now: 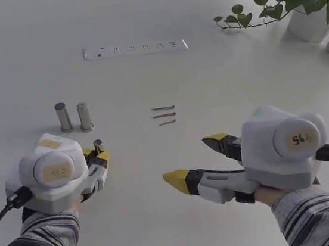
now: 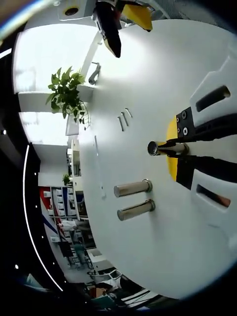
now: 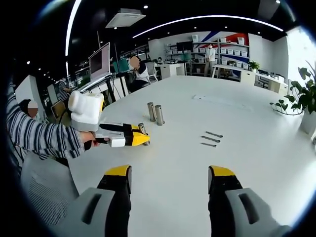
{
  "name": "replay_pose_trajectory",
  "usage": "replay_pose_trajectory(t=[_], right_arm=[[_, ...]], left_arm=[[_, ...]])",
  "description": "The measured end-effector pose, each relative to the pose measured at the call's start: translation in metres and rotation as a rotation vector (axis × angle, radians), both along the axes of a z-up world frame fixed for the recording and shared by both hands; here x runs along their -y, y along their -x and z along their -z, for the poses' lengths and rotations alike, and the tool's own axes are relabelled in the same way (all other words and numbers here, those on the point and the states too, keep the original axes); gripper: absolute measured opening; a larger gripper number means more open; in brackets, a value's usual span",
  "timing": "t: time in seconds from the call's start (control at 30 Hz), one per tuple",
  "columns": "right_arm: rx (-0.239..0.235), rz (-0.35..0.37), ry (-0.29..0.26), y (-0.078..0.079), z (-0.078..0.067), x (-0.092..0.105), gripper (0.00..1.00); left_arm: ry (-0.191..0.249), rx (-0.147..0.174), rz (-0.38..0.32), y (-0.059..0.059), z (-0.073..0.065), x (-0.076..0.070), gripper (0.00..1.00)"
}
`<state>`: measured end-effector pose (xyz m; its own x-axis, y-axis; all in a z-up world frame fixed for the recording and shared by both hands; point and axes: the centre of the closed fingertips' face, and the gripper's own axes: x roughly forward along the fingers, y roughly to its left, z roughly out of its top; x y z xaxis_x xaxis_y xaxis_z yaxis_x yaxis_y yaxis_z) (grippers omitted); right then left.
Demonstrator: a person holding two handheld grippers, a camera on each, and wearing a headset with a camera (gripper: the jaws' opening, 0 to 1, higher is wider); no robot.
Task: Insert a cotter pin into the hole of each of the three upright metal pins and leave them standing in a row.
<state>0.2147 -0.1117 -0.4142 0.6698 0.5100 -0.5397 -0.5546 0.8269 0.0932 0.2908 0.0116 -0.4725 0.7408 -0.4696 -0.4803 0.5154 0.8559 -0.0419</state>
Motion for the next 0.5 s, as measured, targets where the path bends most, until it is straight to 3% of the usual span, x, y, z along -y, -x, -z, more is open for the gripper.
replay_pose_trajectory(t=[0.07, 0.4, 0.5], right_arm=[[0.012, -0.002, 0.008, 0.0004, -0.0007, 0.0014, 0.59], [-0.017, -0.006, 0.012, 0.0027, 0.0055, 0.0053, 0.57], [-0.029, -0.017, 0.023, 0.0034, 0.0086, 0.0057, 0.57]], left_arm=[[0.001, 0.003, 0.001, 0.0008, -0.0009, -0.0003, 0.05], [-0.014, 0.032, 0.007, 0.0025, -0.0015, -0.0021, 0.06], [-0.011, 0.026, 0.0, 0.002, -0.0004, -0.0023, 0.06]])
